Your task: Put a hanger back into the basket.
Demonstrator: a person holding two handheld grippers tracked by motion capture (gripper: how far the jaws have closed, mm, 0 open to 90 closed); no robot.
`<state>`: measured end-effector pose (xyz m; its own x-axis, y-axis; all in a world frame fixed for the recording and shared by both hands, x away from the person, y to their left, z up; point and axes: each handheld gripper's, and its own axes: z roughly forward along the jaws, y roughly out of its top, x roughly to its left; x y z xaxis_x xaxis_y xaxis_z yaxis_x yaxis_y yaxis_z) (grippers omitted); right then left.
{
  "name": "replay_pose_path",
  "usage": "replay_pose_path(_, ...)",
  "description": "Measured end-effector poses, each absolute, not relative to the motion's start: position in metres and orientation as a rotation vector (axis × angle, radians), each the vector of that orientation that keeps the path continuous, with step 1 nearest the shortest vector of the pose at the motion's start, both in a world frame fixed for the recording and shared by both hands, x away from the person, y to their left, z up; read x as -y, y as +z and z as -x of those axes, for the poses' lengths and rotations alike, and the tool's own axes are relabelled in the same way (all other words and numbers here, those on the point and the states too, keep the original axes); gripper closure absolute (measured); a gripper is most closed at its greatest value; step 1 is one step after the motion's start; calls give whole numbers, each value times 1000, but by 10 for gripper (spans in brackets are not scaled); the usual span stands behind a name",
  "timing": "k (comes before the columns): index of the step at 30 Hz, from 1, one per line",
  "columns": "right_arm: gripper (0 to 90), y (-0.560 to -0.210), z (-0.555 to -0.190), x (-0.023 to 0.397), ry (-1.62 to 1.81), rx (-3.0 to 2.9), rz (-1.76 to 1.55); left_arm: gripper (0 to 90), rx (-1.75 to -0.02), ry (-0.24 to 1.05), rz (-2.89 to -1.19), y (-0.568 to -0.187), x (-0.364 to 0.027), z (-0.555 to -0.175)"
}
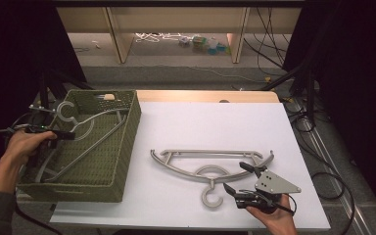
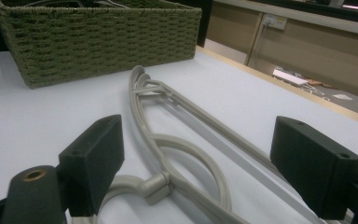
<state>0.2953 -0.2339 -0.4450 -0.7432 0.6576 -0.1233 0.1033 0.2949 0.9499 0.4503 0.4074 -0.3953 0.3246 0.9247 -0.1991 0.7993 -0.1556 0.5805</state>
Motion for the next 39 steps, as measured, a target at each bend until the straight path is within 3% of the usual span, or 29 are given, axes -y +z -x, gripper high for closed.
replay_pose_path(4,184,-445,-295,233,1465,-2059,-678,700,-1531,262,-1962,-400,-412,-449)
replay_pose_path(8,183,-445,-295,233,1468,-2055,-682,579,-1567,309,-1899,-398,-417,-446)
replay_pose_path(11,182,-445,-296,234,1472,-2061,-689,481,-1563,337,-1878,-386,-421,-440)
replay_pose_path(16,182,-445,-296,234,1467,-2052,-687,437,-1483,350,-1720,-357,-419,-419)
replay_pose_path(25,180,-446,-296,234,1465,-2058,-695,343,-1269,359,-1699,-326,-371,-365)
replay_pose_path(30,180,-447,-297,234,1469,-2057,-695,323,-1117,343,-1694,-317,-321,-328)
replay_pose_path(39,178,-450,-300,237,1464,-2077,-705,306,-925,295,-1684,-328,-249,-291)
